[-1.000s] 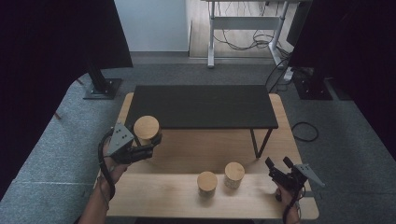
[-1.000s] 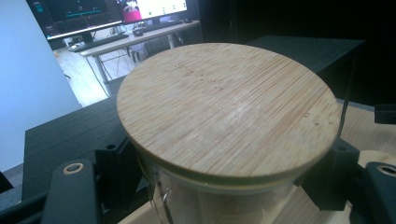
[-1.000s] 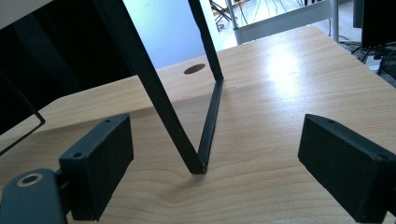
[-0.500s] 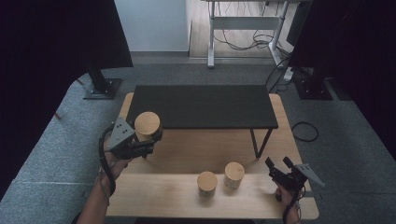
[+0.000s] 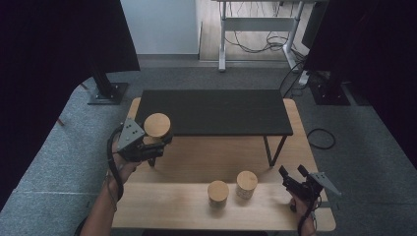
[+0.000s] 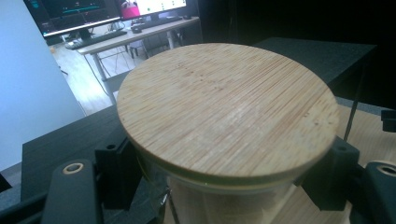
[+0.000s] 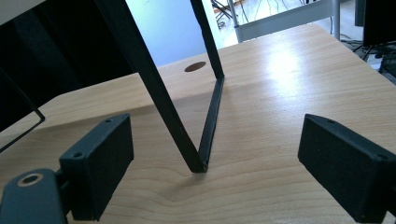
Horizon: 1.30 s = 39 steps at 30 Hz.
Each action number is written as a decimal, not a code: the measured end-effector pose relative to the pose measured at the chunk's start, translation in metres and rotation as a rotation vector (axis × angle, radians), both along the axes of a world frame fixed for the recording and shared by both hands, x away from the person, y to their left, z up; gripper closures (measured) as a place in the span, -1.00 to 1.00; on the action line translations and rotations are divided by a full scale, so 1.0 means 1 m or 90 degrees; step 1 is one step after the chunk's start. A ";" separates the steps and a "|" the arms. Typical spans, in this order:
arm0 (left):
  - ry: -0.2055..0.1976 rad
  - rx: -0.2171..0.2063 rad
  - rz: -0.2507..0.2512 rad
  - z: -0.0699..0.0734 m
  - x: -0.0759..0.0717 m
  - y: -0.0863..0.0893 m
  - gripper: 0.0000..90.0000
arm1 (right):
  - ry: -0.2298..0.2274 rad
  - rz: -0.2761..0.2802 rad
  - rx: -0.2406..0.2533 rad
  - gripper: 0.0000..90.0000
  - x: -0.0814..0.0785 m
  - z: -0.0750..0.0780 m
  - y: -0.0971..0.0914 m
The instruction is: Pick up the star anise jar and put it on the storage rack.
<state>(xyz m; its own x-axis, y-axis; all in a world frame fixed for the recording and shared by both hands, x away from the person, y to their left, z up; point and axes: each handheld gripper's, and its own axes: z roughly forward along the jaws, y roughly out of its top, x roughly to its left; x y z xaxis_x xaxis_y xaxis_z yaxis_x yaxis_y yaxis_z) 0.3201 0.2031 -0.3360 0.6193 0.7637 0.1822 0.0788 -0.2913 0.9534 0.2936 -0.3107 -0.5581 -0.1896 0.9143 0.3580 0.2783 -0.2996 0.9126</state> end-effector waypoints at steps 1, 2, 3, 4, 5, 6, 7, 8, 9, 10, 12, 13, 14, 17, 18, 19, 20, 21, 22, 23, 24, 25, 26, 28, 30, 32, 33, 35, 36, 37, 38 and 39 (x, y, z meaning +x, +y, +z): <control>-0.001 -0.001 0.000 0.000 0.001 0.000 -0.44 | 0.000 0.000 0.000 -0.78 0.000 0.000 0.000; -0.001 -0.001 0.000 0.001 0.002 0.001 -0.44 | 0.000 0.000 0.001 -0.78 0.000 0.000 0.000; -0.003 0.001 0.002 0.001 0.003 0.001 -0.44 | -0.001 0.000 0.001 -0.78 0.000 0.000 0.000; -0.003 0.002 0.005 0.002 0.004 0.002 -0.44 | 0.000 0.000 0.002 -0.78 0.000 0.000 0.000; -0.004 0.003 0.006 0.002 0.005 0.002 -0.44 | 0.000 0.001 0.001 -0.78 0.000 0.000 0.000; -0.004 0.002 0.007 0.003 0.006 0.003 -0.44 | 0.000 0.001 0.001 -0.78 0.000 0.000 0.000; -0.004 0.000 0.007 0.004 0.007 0.003 -0.44 | 0.001 0.001 0.000 -0.78 0.000 0.000 0.000; -0.005 0.000 0.008 0.004 0.008 0.004 -0.44 | 0.001 0.001 0.000 -0.78 0.000 0.000 0.000; -0.006 0.000 0.010 0.005 0.009 0.004 -0.44 | 0.001 0.001 0.000 -0.78 0.000 0.000 0.000; -0.007 -0.001 0.011 0.006 0.011 0.004 -0.44 | 0.000 0.001 0.002 -0.78 0.000 0.000 0.000; -0.008 0.000 0.012 0.006 0.013 0.003 -0.44 | 0.000 0.001 0.002 -0.78 0.000 0.000 0.000; -0.008 0.000 0.012 0.007 0.014 0.003 -0.44 | 0.000 0.001 0.002 -0.78 0.000 0.000 0.000; -0.009 0.000 0.013 0.007 0.014 0.002 -0.44 | 0.000 0.001 0.002 -0.78 0.000 0.000 0.000; -0.015 0.002 0.012 0.009 0.015 0.000 -0.44 | -0.001 0.001 0.003 -0.78 0.000 0.000 0.000; -0.016 0.003 0.011 0.009 0.015 -0.001 -0.44 | -0.001 0.001 0.003 -0.78 0.000 0.000 0.000; -0.018 0.004 0.012 0.010 0.016 -0.002 -0.44 | 0.000 0.001 0.003 -0.78 0.000 0.000 -0.001; -0.018 0.006 0.012 0.010 0.016 -0.003 -0.44 | -0.001 0.002 0.004 -0.78 0.000 0.000 -0.001; -0.019 0.007 0.012 0.011 0.017 -0.003 -0.44 | -0.001 0.002 0.004 -0.78 0.000 0.000 -0.001; -0.019 0.010 0.013 0.011 0.018 -0.004 -0.44 | -0.001 0.002 0.005 -0.78 0.000 0.000 -0.001; -0.020 0.010 0.014 0.012 0.019 -0.005 -0.44 | -0.001 0.003 0.005 -0.78 0.000 0.000 -0.001; -0.020 0.009 0.015 0.012 0.020 -0.005 -0.44 | -0.001 0.002 0.006 -0.78 0.000 0.000 -0.001; -0.020 0.008 0.016 0.012 0.021 -0.006 -0.44 | -0.001 0.003 0.006 -0.78 0.001 0.000 -0.001; -0.020 0.008 0.017 0.013 0.023 -0.007 -0.44 | -0.001 0.003 0.007 -0.78 0.001 0.000 -0.001; -0.020 0.009 0.019 0.013 0.026 -0.008 -0.44 | -0.001 0.003 0.007 -0.78 0.001 0.000 -0.001; -0.020 0.010 0.019 0.012 0.029 -0.009 -0.44 | -0.002 0.003 0.007 -0.78 0.000 0.000 -0.001; -0.021 0.008 0.022 0.011 0.032 -0.011 -0.44 | -0.001 0.003 0.007 -0.78 0.001 0.000 -0.001; -0.022 0.008 0.024 0.011 0.033 -0.012 -0.44 | 0.000 0.003 0.006 -0.78 0.001 0.000 -0.001; -0.023 0.004 0.025 0.010 0.035 -0.014 -0.44 | 0.000 0.003 0.004 -0.78 0.001 0.000 -0.001; -0.023 0.002 0.026 0.010 0.036 -0.014 -0.44 | 0.000 0.003 0.004 -0.78 0.001 0.000 -0.001; -0.024 0.001 0.027 0.010 0.037 -0.014 -0.44 | 0.000 0.004 0.004 -0.78 0.001 0.000 -0.001; -0.024 -0.001 0.028 0.010 0.039 -0.015 -0.44 | 0.000 0.004 0.005 -0.78 0.001 0.000 -0.001; -0.024 -0.003 0.028 0.010 0.040 -0.015 -0.44 | 0.000 0.004 0.006 -0.78 0.001 0.000 -0.001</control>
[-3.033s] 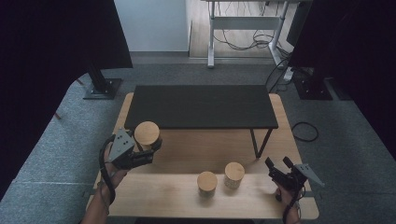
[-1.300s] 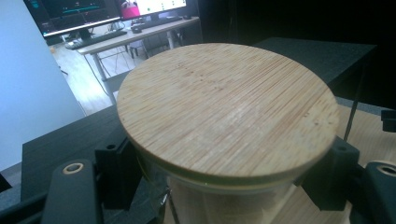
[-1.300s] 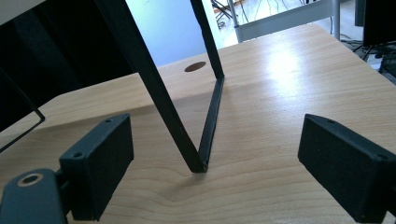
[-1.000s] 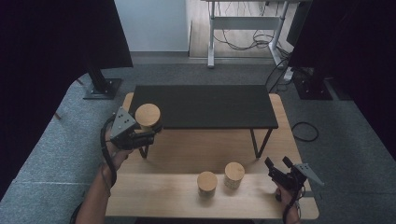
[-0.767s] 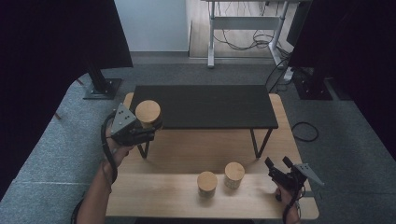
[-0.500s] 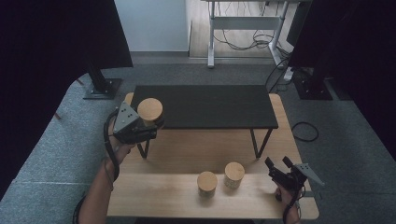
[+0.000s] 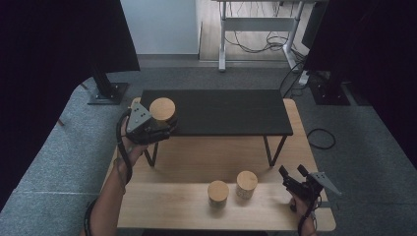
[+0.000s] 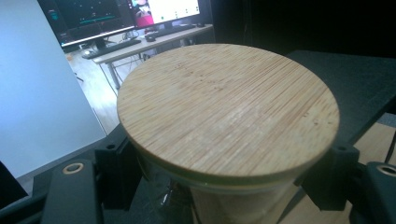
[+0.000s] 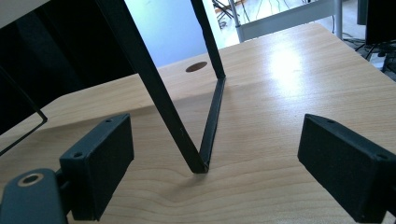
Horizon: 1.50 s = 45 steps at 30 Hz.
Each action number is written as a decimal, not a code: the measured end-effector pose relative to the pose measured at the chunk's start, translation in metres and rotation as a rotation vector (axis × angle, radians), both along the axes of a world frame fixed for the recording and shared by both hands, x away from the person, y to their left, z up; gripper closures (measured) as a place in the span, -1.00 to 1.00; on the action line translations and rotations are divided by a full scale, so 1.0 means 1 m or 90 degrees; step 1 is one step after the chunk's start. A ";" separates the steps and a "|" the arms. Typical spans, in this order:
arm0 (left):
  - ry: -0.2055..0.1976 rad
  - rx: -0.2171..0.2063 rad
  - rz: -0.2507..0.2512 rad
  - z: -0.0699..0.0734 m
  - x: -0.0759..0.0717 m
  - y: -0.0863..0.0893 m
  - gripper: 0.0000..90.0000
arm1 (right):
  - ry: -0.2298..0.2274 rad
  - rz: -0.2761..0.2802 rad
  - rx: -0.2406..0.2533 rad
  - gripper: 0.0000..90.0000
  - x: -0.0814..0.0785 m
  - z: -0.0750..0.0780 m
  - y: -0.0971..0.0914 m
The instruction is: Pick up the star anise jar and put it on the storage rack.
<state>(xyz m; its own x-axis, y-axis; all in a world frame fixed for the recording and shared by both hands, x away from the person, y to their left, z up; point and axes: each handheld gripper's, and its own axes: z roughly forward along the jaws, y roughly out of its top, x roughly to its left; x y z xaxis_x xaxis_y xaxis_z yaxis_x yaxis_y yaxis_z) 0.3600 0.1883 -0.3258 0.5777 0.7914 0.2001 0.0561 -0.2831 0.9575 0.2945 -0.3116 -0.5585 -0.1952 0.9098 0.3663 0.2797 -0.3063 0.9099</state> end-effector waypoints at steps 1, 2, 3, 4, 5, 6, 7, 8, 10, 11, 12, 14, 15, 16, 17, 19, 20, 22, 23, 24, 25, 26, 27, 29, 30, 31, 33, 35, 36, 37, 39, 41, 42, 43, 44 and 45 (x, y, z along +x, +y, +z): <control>0.000 -0.002 0.001 0.000 0.002 0.000 -0.44 | 0.000 0.000 0.001 -0.78 0.000 0.000 0.000; 0.000 -0.002 0.001 0.000 0.002 0.000 -0.44 | 0.000 0.000 0.001 -0.78 0.000 0.000 0.000; 0.000 -0.002 0.002 0.000 0.004 -0.001 -0.44 | 0.000 0.001 0.000 -0.78 0.000 0.000 0.000; 0.000 -0.001 0.003 0.000 0.005 -0.001 -0.44 | 0.000 0.001 0.000 -0.78 0.000 0.000 0.000; 0.000 -0.002 0.004 0.000 0.007 -0.001 -0.44 | 0.000 0.001 0.000 -0.78 0.000 0.000 0.000; 0.000 -0.003 0.006 0.000 0.008 -0.002 -0.44 | 0.000 0.001 0.000 -0.78 0.000 0.000 0.000; 0.000 -0.003 0.007 0.000 0.009 -0.002 -0.44 | 0.000 0.001 0.000 -0.78 0.000 0.000 0.000; 0.001 -0.004 0.008 -0.001 0.010 -0.002 -0.44 | 0.000 0.001 0.001 -0.78 0.000 0.000 0.000; 0.000 0.002 0.010 -0.002 0.013 -0.004 -0.44 | 0.000 0.001 0.001 -0.78 0.000 0.000 0.000; 0.000 0.002 0.010 -0.002 0.013 -0.004 -0.44 | 0.000 0.001 0.001 -0.78 0.000 0.000 0.000; 0.000 0.001 0.012 -0.003 0.015 -0.004 -0.44 | 0.000 0.001 0.001 -0.78 0.000 0.000 0.000; 0.001 0.000 0.013 -0.004 0.017 -0.005 -0.44 | 0.000 0.002 0.001 -0.78 0.000 0.000 0.000; 0.001 0.002 0.014 -0.005 0.018 -0.006 -0.44 | 0.000 0.002 0.002 -0.78 0.000 0.000 0.000; 0.002 0.004 0.015 -0.006 0.019 -0.007 -0.44 | 0.000 0.002 0.002 -0.78 0.000 0.000 0.000; 0.003 0.005 0.016 -0.006 0.020 -0.007 -0.44 | 0.000 0.002 0.003 -0.78 0.000 0.000 0.000; 0.005 0.007 0.018 -0.007 0.023 -0.008 -0.44 | 0.000 0.002 0.003 -0.78 0.001 0.000 0.000; 0.006 0.005 0.018 -0.007 0.025 -0.009 -0.44 | 0.000 0.002 0.003 -0.77 0.001 0.000 0.000; 0.008 0.000 0.020 -0.008 0.028 -0.010 -0.44 | 0.000 0.003 0.003 -0.77 0.001 0.000 0.000; 0.009 0.000 0.020 -0.008 0.029 -0.010 -0.44 | 0.000 0.004 0.003 -0.77 0.001 0.000 0.000; 0.009 -0.002 0.020 -0.008 0.030 -0.010 -0.44 | 0.001 0.004 0.003 -0.77 0.001 0.000 0.000; 0.008 -0.002 0.022 -0.008 0.030 -0.011 -0.44 | 0.000 0.004 0.003 -0.77 0.001 0.000 0.000; 0.009 -0.003 0.023 -0.009 0.031 -0.011 -0.44 | 0.000 0.004 0.003 -0.77 0.001 0.000 -0.001; 0.010 -0.004 0.025 -0.009 0.032 -0.011 -0.44 | 0.000 0.004 0.003 -0.77 0.001 0.000 -0.001; 0.013 -0.010 0.027 -0.010 0.034 -0.012 -0.44 | 0.000 0.005 0.003 -0.77 0.001 0.000 -0.001; 0.015 -0.009 0.029 -0.011 0.034 -0.013 -0.44 | 0.000 0.005 0.003 -0.77 0.001 0.000 0.000; 0.016 -0.007 0.032 -0.011 0.036 -0.013 -0.44 | 0.000 0.005 0.003 -0.77 0.001 0.000 0.000; 0.020 -0.003 0.039 -0.013 0.038 -0.014 -0.44 | 0.000 0.005 0.003 -0.77 0.001 0.000 0.000; 0.025 -0.004 0.046 -0.015 0.040 -0.014 -0.44 | 0.001 0.006 0.002 -0.77 0.001 0.000 0.000; 0.028 -0.006 0.047 -0.016 0.040 -0.014 -0.44 | 0.001 0.006 0.002 -0.77 0.001 0.000 0.000; 0.030 -0.007 0.047 -0.017 0.041 -0.014 -0.44 | 0.001 0.006 0.003 -0.77 0.001 0.000 0.000; 0.034 -0.004 0.053 -0.018 0.042 -0.014 -0.44 | 0.001 0.007 0.003 -0.77 0.001 0.000 -0.001; 0.034 -0.003 0.056 -0.019 0.042 -0.015 -0.44 | 0.001 0.007 0.003 -0.77 0.001 0.000 -0.001; 0.034 -0.006 0.057 -0.020 0.043 -0.015 -0.44 | 0.001 0.007 0.002 -0.77 0.001 0.000 0.000; 0.036 -0.008 0.058 -0.020 0.043 -0.015 -0.44 | 0.001 0.007 0.002 -0.77 0.001 0.000 0.000; 0.037 -0.008 0.059 -0.020 0.043 -0.015 -0.44 | 0.001 0.007 0.002 -0.77 0.001 0.000 0.000; 0.037 -0.010 0.060 -0.020 0.044 -0.015 -0.44 | 0.001 0.007 0.002 -0.77 0.001 0.000 0.000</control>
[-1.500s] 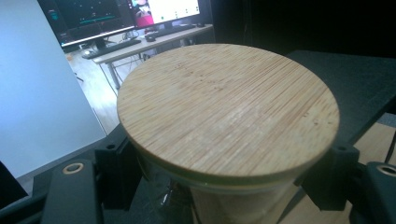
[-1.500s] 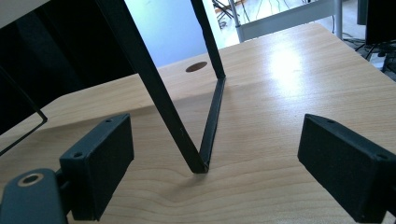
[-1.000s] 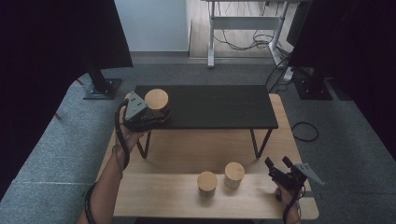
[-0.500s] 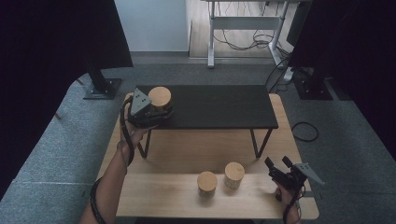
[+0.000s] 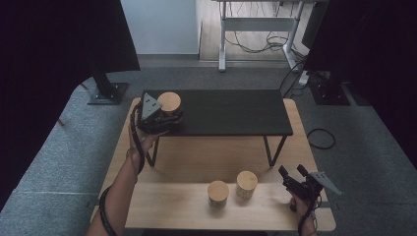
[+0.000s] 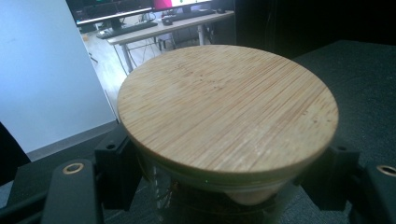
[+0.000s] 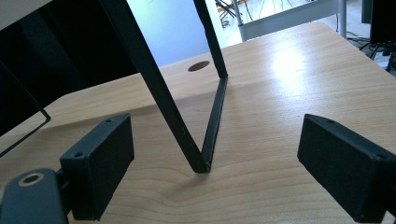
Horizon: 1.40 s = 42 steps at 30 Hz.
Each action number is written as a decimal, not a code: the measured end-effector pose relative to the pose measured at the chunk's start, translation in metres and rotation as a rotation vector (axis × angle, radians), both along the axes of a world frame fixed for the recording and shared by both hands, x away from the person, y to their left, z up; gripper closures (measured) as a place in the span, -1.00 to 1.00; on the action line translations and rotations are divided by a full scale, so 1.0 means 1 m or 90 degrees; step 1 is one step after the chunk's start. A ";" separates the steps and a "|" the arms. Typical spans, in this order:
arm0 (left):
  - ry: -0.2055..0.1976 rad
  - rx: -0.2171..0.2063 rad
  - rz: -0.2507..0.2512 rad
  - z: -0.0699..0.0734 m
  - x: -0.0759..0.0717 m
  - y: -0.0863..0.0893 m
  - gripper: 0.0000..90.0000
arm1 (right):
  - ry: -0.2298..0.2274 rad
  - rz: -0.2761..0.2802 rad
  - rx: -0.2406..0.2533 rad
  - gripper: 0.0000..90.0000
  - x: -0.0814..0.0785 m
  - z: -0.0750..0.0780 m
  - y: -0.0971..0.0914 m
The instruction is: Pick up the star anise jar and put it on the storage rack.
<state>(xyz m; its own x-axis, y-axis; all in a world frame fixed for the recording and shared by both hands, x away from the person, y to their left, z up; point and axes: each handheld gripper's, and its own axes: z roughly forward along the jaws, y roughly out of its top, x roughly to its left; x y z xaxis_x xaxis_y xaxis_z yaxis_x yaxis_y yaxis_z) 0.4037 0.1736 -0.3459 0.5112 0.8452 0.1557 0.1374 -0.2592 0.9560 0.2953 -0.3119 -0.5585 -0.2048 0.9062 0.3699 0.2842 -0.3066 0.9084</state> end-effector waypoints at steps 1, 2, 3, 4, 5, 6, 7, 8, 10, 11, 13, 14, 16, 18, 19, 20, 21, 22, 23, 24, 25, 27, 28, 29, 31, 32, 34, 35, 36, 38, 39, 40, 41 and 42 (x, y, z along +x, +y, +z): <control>0.001 -0.003 -0.002 0.000 0.000 0.000 -0.44 | 0.001 0.000 0.000 -0.77 0.000 0.000 0.000; 0.002 -0.006 -0.003 0.000 0.001 0.001 -0.44 | 0.000 0.001 -0.001 -0.77 0.000 0.000 0.000; 0.003 -0.009 -0.002 -0.001 0.001 0.001 -0.44 | 0.000 0.000 -0.001 -0.77 0.000 0.000 0.000; 0.004 -0.010 -0.002 -0.001 0.001 0.002 -0.44 | -0.001 0.000 0.000 -0.77 0.000 0.000 0.000; 0.008 -0.011 0.001 -0.001 0.002 0.002 -0.44 | -0.001 0.000 0.000 -0.77 0.000 0.000 0.000; 0.017 -0.014 0.008 -0.001 0.002 0.003 -0.45 | -0.001 0.000 0.000 -0.77 0.000 0.000 0.000; 0.030 -0.023 0.016 -0.002 0.004 0.004 -0.47 | -0.001 0.000 0.000 -0.77 0.000 0.000 0.000; 0.042 -0.034 0.017 -0.002 0.005 0.006 -0.49 | -0.001 0.000 0.000 -0.77 0.000 0.000 0.000; 0.046 -0.042 0.018 -0.002 0.005 0.007 -0.47 | -0.001 0.000 -0.001 -0.77 0.000 0.000 0.000; 0.044 -0.034 0.018 -0.001 0.005 0.006 -0.47 | -0.002 -0.001 -0.002 -0.77 0.000 0.000 0.000; 0.043 -0.025 0.021 -0.001 0.004 0.005 -0.48 | -0.002 -0.001 -0.002 -0.77 0.000 0.000 0.000; 0.044 -0.025 0.021 -0.001 0.005 0.005 -0.48 | -0.002 -0.001 -0.002 -0.77 0.000 0.000 0.000; 0.044 -0.026 0.021 -0.001 0.005 0.005 -0.48 | -0.002 -0.001 -0.002 -0.77 0.000 0.000 0.000; 0.043 -0.026 0.022 -0.001 0.004 0.005 -0.48 | -0.002 0.000 -0.003 -0.78 0.000 0.000 0.000; 0.042 -0.026 0.023 -0.001 0.004 0.005 -0.48 | -0.002 0.000 -0.002 -0.78 0.000 0.000 0.000; 0.043 -0.026 0.024 -0.001 0.004 0.005 -0.48 | -0.002 0.000 -0.002 -0.78 0.000 0.000 0.000; 0.042 -0.025 0.024 -0.001 0.004 0.004 -0.48 | -0.002 0.000 -0.002 -0.78 0.000 0.000 0.000; 0.042 -0.025 0.024 -0.001 0.004 0.004 -0.48 | -0.002 0.000 -0.002 -0.78 0.000 0.000 0.000; 0.043 -0.026 0.024 -0.001 0.004 0.005 -0.49 | -0.002 0.000 -0.003 -0.78 0.000 0.000 0.000; 0.043 -0.026 0.023 -0.001 0.004 0.005 -0.48 | -0.002 0.000 -0.003 -0.78 0.000 0.000 0.000; 0.044 -0.027 0.023 -0.001 0.003 0.005 -0.49 | -0.002 0.000 -0.003 -0.78 0.000 0.000 0.000; 0.044 -0.027 0.023 -0.001 0.003 0.005 -0.50 | -0.002 0.000 -0.003 -0.78 0.000 0.000 0.000; 0.042 -0.025 0.024 -0.001 0.002 0.005 -0.51 | -0.002 0.000 -0.003 -0.77 0.000 0.000 0.000; 0.042 -0.024 0.025 -0.001 0.001 0.005 -0.53 | -0.001 0.000 -0.003 -0.78 0.000 0.000 0.000; 0.041 -0.027 0.022 -0.001 -0.001 0.005 -0.57 | 0.001 0.000 -0.002 -0.78 0.000 0.000 0.000; 0.041 -0.025 0.021 -0.001 -0.001 0.005 -0.59 | 0.000 -0.001 -0.001 -0.78 0.000 0.000 0.000; 0.039 -0.029 0.020 -0.001 -0.003 0.005 -0.63 | -0.001 -0.003 0.001 -0.78 0.000 0.000 0.000; 0.039 -0.032 0.020 -0.002 -0.004 0.006 -0.64 | -0.001 -0.003 0.002 -0.78 0.000 0.000 0.000; 0.038 -0.034 0.021 -0.002 -0.005 0.007 -0.65 | -0.001 -0.004 0.001 -0.78 0.000 0.000 0.000; 0.037 -0.037 0.022 -0.003 -0.007 0.009 -0.68 | -0.002 -0.004 0.000 -0.78 0.000 0.000 0.000; 0.037 -0.040 0.023 -0.004 -0.008 0.010 -0.69 | -0.003 -0.004 0.001 -0.78 -0.001 0.000 0.000; 0.036 -0.040 0.024 -0.004 -0.009 0.011 -0.70 | -0.003 -0.004 0.002 -0.78 -0.001 0.000 0.000; 0.035 -0.042 0.026 -0.004 -0.010 0.012 -0.71 | -0.004 -0.004 0.002 -0.78 -0.001 0.000 0.000; 0.035 -0.045 0.028 -0.004 -0.011 0.013 -0.72 | -0.004 -0.004 0.002 -0.78 -0.001 0.000 -0.001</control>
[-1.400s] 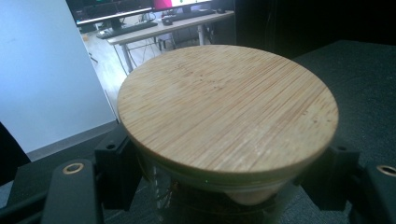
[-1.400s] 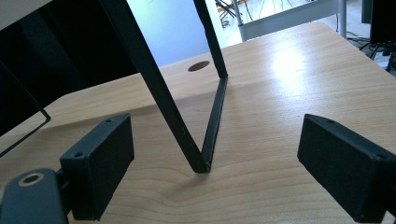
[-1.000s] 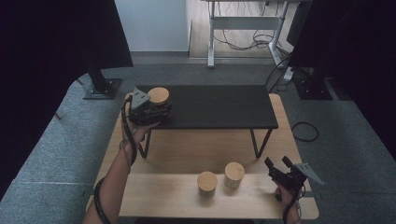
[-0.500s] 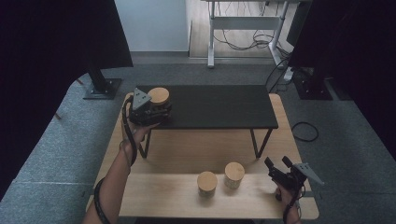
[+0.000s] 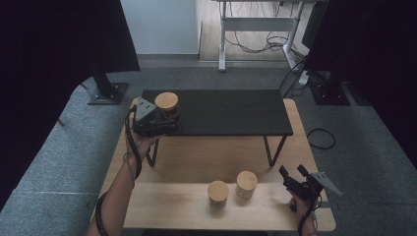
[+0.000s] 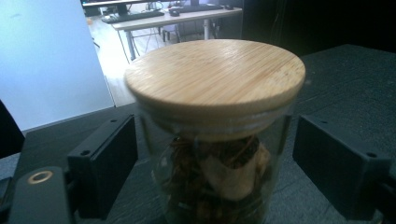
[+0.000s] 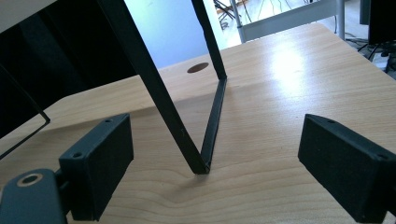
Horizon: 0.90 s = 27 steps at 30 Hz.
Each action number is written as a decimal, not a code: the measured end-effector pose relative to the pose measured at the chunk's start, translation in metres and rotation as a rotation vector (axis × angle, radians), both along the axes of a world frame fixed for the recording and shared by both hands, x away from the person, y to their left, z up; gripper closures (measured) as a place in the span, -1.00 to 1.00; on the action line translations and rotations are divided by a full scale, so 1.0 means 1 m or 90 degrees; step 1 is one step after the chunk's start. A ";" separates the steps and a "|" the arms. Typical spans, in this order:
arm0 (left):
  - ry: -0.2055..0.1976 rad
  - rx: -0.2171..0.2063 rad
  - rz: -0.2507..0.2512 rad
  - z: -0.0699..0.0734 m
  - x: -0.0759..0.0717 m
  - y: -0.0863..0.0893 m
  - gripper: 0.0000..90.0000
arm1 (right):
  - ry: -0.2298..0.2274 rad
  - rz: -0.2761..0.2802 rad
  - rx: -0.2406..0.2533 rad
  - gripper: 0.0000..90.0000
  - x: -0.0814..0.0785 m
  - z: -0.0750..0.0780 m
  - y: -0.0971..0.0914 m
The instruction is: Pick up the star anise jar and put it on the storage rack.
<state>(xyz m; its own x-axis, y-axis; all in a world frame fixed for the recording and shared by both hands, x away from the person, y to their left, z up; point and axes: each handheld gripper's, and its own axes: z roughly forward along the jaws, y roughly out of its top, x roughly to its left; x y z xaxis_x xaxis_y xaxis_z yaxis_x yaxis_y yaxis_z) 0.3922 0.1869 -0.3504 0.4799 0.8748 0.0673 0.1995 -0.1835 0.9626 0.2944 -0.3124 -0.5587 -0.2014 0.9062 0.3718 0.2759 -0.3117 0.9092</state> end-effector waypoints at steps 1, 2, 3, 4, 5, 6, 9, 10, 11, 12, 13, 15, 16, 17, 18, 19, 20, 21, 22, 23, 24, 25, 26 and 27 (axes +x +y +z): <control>0.000 -0.003 0.002 0.000 -0.001 0.001 -0.73 | -0.001 0.000 0.000 -0.79 0.000 0.000 0.000; 0.000 -0.007 0.004 0.000 -0.003 0.002 -0.75 | -0.002 -0.001 0.000 -0.79 0.000 0.000 0.000; -0.003 -0.010 0.004 0.000 -0.004 0.004 -0.76 | -0.003 -0.001 -0.001 -0.79 -0.001 0.000 0.000; -0.005 -0.013 0.004 0.001 -0.005 0.005 -0.77 | -0.003 -0.001 -0.001 -0.79 -0.001 0.000 0.000; -0.007 -0.017 0.002 0.002 -0.007 0.007 -0.78 | -0.002 -0.001 -0.002 -0.79 -0.001 0.000 0.000; -0.009 -0.021 0.001 0.002 -0.009 0.008 -0.79 | -0.002 0.000 -0.004 -0.79 -0.001 0.000 0.001; -0.016 -0.030 0.000 0.003 -0.014 0.013 -0.81 | -0.003 -0.001 -0.005 -0.79 -0.001 0.000 0.001; -0.018 -0.035 -0.001 0.003 -0.016 0.015 -0.81 | -0.003 -0.001 -0.004 -0.79 -0.001 0.000 0.001; -0.021 -0.037 0.000 0.002 -0.019 0.017 -0.81 | -0.004 -0.002 -0.004 -0.79 -0.001 0.000 0.001; -0.023 -0.038 0.001 0.002 -0.021 0.018 -0.81 | -0.004 -0.002 -0.004 -0.79 -0.001 0.000 0.001; -0.024 -0.040 0.001 0.002 -0.024 0.019 -0.81 | -0.004 -0.002 -0.004 -0.79 -0.001 0.000 0.001; -0.025 -0.047 -0.001 0.000 -0.028 0.022 -0.81 | -0.004 -0.002 -0.005 -0.79 -0.001 0.000 0.001; -0.023 -0.049 -0.004 -0.002 -0.029 0.023 -0.81 | -0.004 -0.003 -0.005 -0.79 -0.001 0.000 0.001; -0.021 -0.051 -0.004 -0.003 -0.031 0.024 -0.81 | -0.003 -0.002 -0.005 -0.79 -0.001 0.000 0.001; -0.020 -0.053 -0.004 -0.005 -0.033 0.026 -0.81 | -0.002 -0.001 -0.006 -0.79 -0.001 0.000 0.001; -0.019 -0.056 -0.006 -0.006 -0.035 0.027 -0.81 | -0.002 -0.001 -0.006 -0.79 -0.001 0.000 0.001; -0.018 -0.060 -0.007 -0.008 -0.037 0.028 -0.80 | -0.002 -0.001 -0.007 -0.79 -0.001 0.000 0.001; -0.018 -0.061 -0.009 -0.009 -0.039 0.029 -0.80 | -0.002 -0.001 -0.007 -0.79 -0.001 0.000 0.001; -0.019 -0.060 -0.010 -0.012 -0.042 0.030 -0.80 | -0.002 -0.001 -0.007 -0.79 -0.001 0.000 0.001; -0.020 -0.059 -0.012 -0.013 -0.043 0.031 -0.80 | -0.002 -0.002 -0.005 -0.79 -0.001 0.000 0.001; -0.019 -0.057 -0.014 -0.015 -0.045 0.031 -0.80 | -0.002 -0.002 -0.005 -0.79 -0.001 0.000 0.001; -0.018 -0.060 -0.016 -0.017 -0.048 0.032 -0.80 | -0.002 -0.002 -0.005 -0.79 -0.001 0.000 0.001; -0.016 -0.066 -0.019 -0.020 -0.050 0.033 -0.80 | -0.002 -0.002 -0.005 -0.79 -0.001 0.000 0.001; -0.013 -0.069 -0.023 -0.022 -0.051 0.034 -0.80 | -0.002 -0.001 -0.006 -0.79 -0.001 0.000 0.001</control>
<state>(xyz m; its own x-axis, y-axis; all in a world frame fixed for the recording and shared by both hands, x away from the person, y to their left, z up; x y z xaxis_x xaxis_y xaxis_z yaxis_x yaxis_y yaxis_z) 0.3408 0.2213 -0.3726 0.5102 0.8599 -0.0160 0.1744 -0.0852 0.9810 0.2930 -0.3112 -0.5585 -0.2005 0.9100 0.3629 0.2722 -0.3041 0.9129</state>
